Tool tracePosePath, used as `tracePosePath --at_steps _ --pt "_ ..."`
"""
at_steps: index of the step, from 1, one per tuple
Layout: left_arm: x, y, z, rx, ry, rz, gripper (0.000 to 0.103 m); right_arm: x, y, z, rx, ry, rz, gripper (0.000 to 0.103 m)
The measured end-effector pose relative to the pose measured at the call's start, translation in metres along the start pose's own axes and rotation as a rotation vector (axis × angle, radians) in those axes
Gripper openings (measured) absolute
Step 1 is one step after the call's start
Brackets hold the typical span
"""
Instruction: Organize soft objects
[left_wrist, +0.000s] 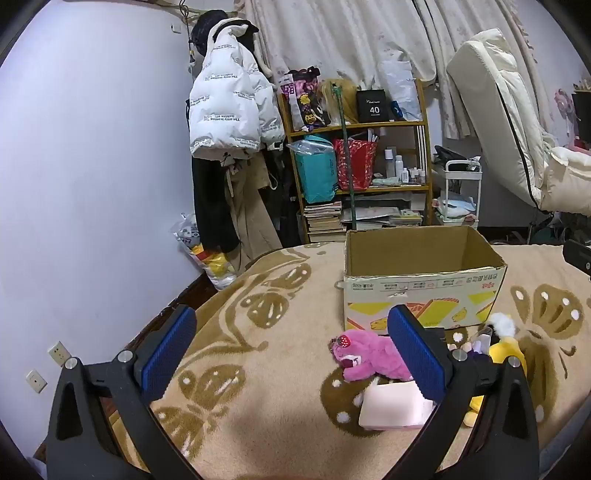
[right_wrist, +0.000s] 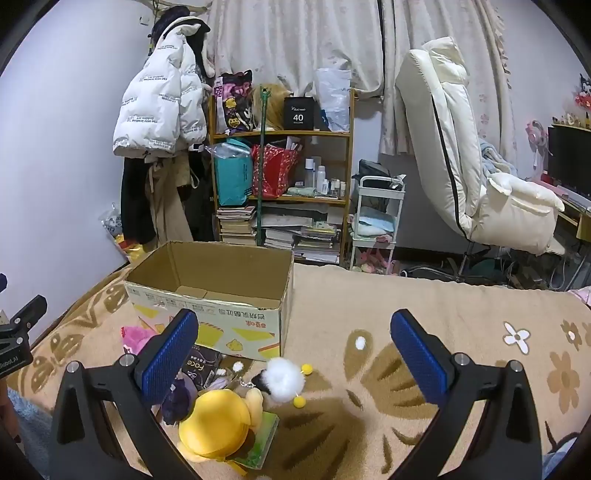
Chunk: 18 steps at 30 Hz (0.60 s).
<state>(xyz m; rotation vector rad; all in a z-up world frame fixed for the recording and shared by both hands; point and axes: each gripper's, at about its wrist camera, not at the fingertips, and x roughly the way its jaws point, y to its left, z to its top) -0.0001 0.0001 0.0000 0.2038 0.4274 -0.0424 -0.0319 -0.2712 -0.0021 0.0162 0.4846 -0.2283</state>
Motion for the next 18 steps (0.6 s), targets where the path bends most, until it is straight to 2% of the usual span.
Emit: tracePosePath --at_steps 13,18 --pt "-0.001 -0.011 0.005 0.003 0.013 -0.006 0.102 -0.001 -0.002 0.001 0.011 -0.011 0.006 0.103" --pt "0.002 0.000 0.001 -0.011 0.011 -0.009 0.102 -0.002 -0.001 0.001 0.013 -0.013 0.007 0.103"
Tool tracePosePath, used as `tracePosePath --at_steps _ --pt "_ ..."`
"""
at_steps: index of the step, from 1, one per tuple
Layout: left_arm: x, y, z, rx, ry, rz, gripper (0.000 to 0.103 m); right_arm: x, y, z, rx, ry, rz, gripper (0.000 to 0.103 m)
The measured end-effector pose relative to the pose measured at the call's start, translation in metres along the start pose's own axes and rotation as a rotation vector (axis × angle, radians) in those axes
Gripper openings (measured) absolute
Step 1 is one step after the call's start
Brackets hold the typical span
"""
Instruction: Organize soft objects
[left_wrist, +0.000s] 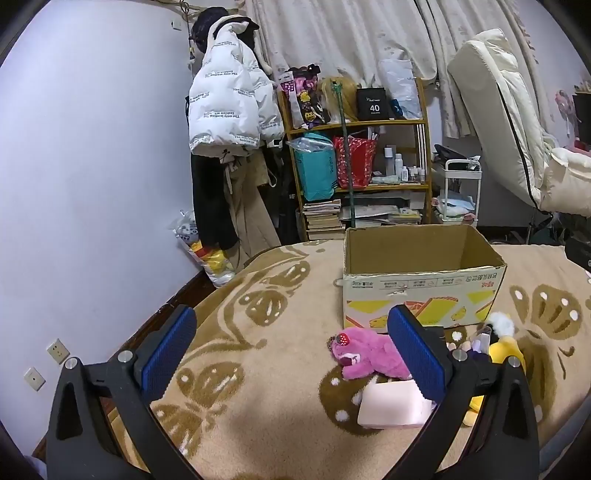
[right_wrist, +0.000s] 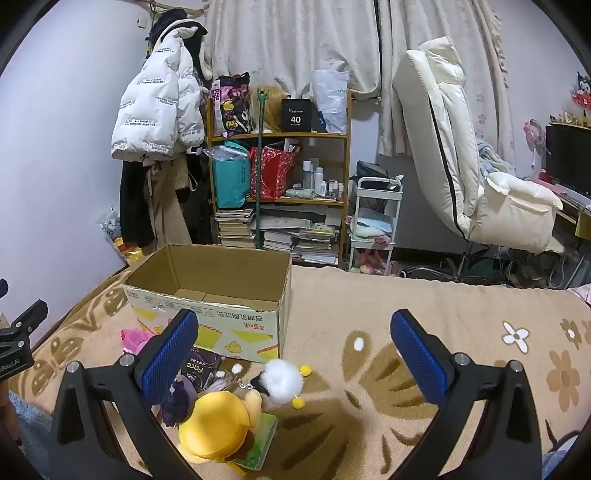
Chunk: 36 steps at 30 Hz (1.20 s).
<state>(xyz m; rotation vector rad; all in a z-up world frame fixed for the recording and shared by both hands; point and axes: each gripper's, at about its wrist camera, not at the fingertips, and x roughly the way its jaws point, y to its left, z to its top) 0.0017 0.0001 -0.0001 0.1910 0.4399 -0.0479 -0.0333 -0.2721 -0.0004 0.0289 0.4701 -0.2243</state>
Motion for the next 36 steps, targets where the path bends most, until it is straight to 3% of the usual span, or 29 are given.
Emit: tracePosePath --at_steps 36 --pt "-0.0053 0.0033 0.0004 0.002 -0.019 -0.001 0.102 0.0010 0.0003 -0.0006 0.004 -0.002 -0.001 0.103"
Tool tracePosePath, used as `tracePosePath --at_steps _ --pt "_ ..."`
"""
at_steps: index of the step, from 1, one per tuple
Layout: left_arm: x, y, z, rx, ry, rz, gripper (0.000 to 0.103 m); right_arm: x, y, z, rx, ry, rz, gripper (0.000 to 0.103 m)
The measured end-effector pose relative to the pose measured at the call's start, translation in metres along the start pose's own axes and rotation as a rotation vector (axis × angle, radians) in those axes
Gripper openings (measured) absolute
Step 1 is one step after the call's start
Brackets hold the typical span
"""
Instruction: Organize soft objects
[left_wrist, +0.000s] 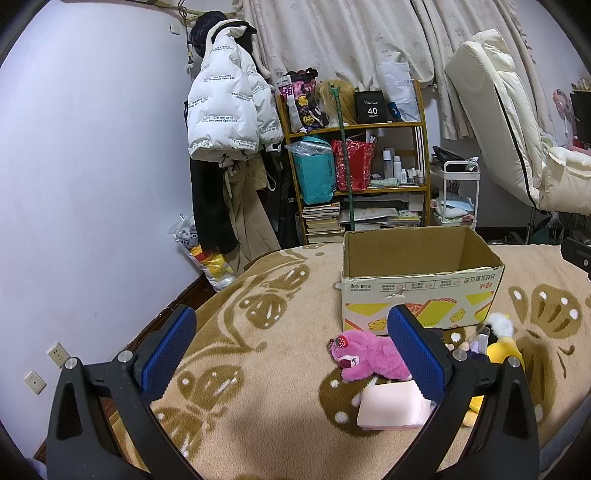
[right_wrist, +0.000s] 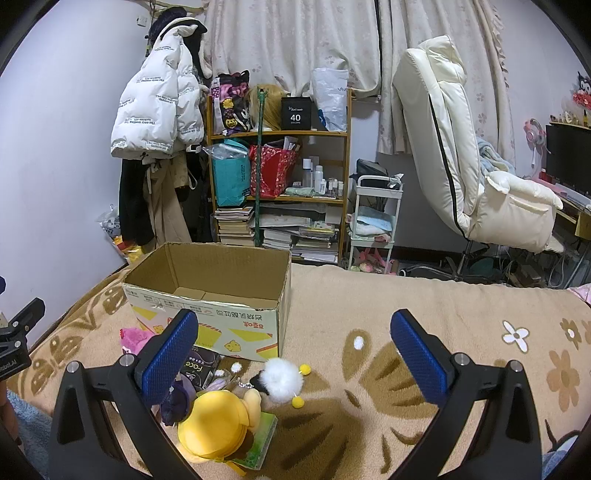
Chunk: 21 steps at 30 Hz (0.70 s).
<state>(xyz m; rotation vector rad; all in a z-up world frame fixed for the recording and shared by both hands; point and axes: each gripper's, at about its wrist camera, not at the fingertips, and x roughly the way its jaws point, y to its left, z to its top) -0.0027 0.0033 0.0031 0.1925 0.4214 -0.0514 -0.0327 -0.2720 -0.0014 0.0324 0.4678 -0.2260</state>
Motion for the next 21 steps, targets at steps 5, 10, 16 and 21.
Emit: tracePosePath --at_steps 5,10,16,21 --pt "0.0002 -0.0005 -0.0002 0.000 0.000 0.000 0.102 0.0005 -0.0001 -0.0001 0.000 0.001 0.001 0.103" --pt "-0.0002 -0.0007 -0.0003 0.001 0.000 0.002 0.102 0.0006 -0.0001 -0.0002 0.000 0.001 0.000 0.103" --pt "0.0000 -0.0013 -0.0011 0.002 0.003 0.000 0.102 0.0007 0.0000 -0.0004 0.000 0.002 0.001 0.103" --pt "-0.0008 -0.0012 -0.0011 0.003 0.004 0.001 0.102 0.0012 0.0002 -0.0006 0.000 0.002 0.000 0.103"
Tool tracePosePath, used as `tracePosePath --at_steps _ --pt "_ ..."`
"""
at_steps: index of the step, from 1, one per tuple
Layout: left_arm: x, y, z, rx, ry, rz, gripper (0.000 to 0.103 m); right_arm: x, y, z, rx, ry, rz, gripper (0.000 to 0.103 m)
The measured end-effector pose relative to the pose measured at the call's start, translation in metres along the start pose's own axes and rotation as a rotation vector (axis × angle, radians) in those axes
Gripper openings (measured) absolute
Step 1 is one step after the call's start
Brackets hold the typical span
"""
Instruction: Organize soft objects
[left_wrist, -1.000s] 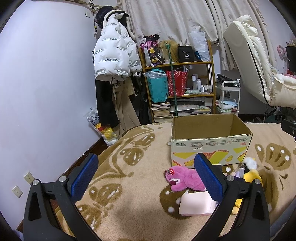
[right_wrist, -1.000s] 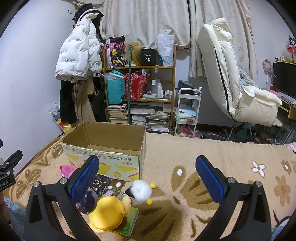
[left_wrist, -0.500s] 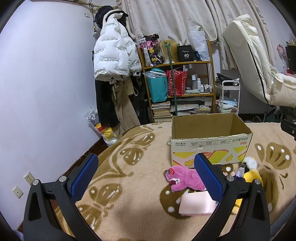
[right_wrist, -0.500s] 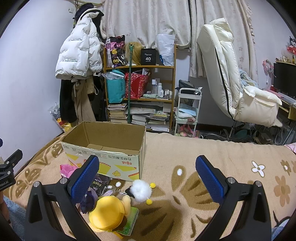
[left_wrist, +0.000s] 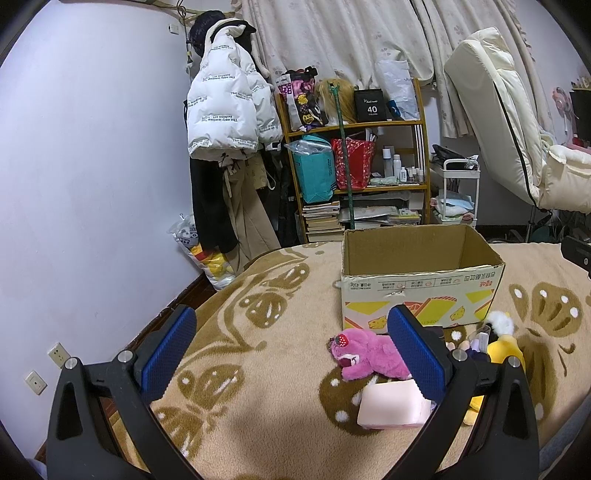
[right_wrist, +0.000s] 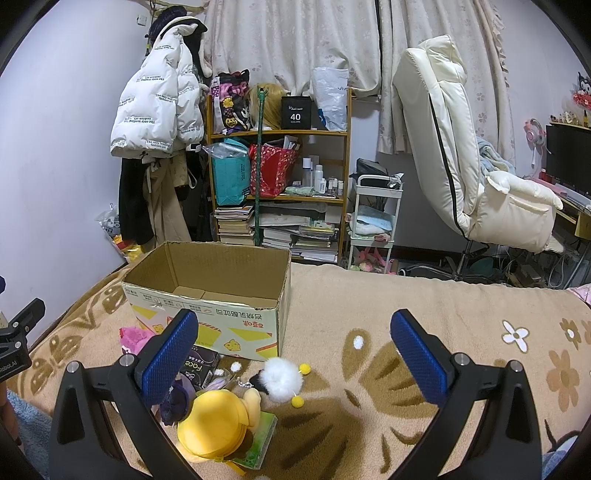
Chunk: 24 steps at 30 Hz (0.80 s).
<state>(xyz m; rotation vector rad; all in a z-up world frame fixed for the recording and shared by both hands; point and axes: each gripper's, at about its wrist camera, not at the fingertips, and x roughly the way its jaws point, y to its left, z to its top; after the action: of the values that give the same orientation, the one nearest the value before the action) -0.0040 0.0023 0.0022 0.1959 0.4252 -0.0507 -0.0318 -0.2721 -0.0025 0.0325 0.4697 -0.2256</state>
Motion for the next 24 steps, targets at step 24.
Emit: tracePosePath --at_steps 24 --pt "0.0005 -0.0007 -0.0012 0.005 0.003 0.000 0.102 0.0006 0.0003 -0.0003 -0.001 0.003 -0.001 0.103"
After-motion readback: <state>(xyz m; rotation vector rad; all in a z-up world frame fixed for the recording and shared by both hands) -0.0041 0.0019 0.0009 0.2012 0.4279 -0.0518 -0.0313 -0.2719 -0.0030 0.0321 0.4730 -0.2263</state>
